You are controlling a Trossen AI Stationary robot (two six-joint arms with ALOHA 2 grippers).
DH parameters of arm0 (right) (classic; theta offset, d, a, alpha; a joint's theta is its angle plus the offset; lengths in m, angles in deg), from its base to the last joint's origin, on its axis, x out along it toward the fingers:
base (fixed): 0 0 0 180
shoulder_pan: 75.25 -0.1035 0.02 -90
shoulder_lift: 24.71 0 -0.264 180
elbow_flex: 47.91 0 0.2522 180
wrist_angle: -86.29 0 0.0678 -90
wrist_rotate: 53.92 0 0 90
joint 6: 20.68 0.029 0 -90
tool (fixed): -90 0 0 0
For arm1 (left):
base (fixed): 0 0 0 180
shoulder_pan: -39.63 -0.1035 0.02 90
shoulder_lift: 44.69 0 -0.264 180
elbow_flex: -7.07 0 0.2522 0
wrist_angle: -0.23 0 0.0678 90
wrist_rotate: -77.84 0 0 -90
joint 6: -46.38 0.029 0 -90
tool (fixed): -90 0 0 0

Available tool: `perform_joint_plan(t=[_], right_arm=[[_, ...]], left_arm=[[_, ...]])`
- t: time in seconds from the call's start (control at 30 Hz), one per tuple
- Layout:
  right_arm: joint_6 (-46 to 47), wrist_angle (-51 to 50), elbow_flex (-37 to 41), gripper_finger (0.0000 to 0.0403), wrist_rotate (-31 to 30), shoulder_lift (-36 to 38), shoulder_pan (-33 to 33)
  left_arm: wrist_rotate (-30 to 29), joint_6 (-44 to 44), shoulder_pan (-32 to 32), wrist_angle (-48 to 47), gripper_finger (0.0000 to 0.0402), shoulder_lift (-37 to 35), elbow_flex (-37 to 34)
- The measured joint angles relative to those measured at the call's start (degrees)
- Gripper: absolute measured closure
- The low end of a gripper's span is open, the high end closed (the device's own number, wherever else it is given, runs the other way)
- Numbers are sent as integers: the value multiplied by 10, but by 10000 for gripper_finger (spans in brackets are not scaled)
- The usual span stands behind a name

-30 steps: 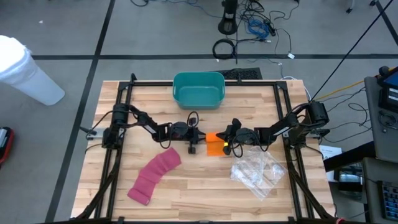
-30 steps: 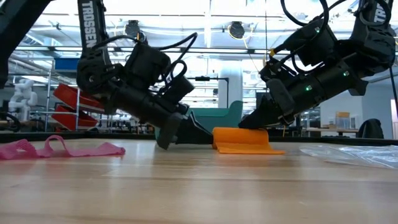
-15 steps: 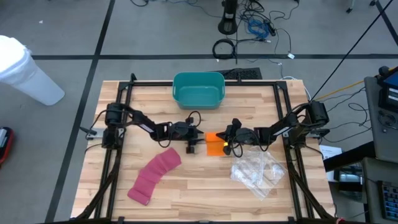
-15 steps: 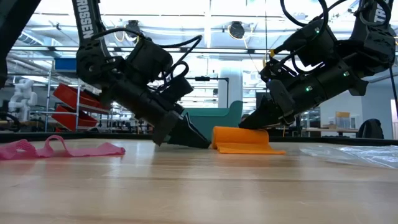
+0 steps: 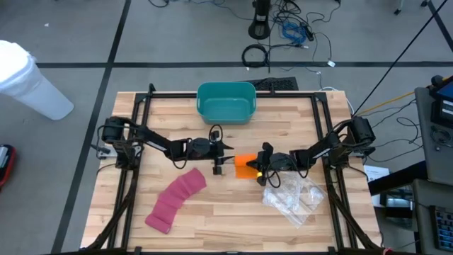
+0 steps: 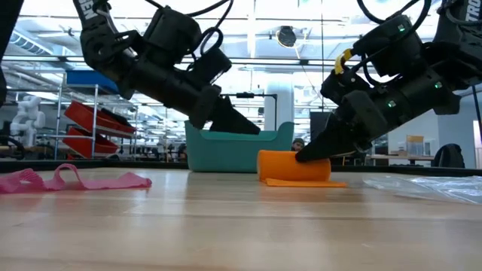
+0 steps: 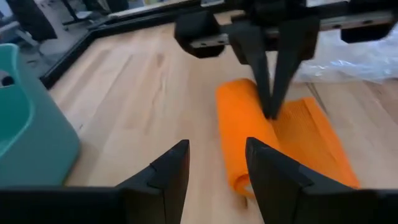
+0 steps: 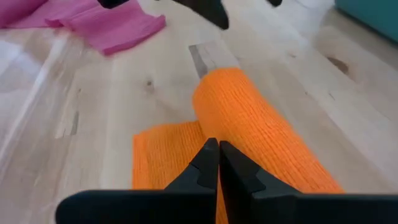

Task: Roll bandage
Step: Roll the orange bandage

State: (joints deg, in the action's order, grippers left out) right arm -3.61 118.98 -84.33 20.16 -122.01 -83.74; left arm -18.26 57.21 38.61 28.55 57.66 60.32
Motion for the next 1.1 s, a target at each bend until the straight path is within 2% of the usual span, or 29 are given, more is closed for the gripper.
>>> perform_joint_plan(t=[0.17, 0.37, 0.73, 0.87, 1.1], right_arm=[[7, 0, 0, 403, 0, 0, -6], [12, 1, 0, 403, -2, 0, -18], [0, 13, -1, 403, -7, 13, -45], [-26, 3, -1, 403, -36, 33, -18], [-55, -4, -1, 403, 11, 36, 74]], left_arm=[[-11, -5, -3, 43, 238, 15, 0], [-11, -5, -3, 130, 238, 66, 1], [-19, -15, -4, 116, 238, 99, 34], [-36, -15, -5, 110, 238, 111, 39], [-45, 4, -8, 112, 238, 114, 39]])
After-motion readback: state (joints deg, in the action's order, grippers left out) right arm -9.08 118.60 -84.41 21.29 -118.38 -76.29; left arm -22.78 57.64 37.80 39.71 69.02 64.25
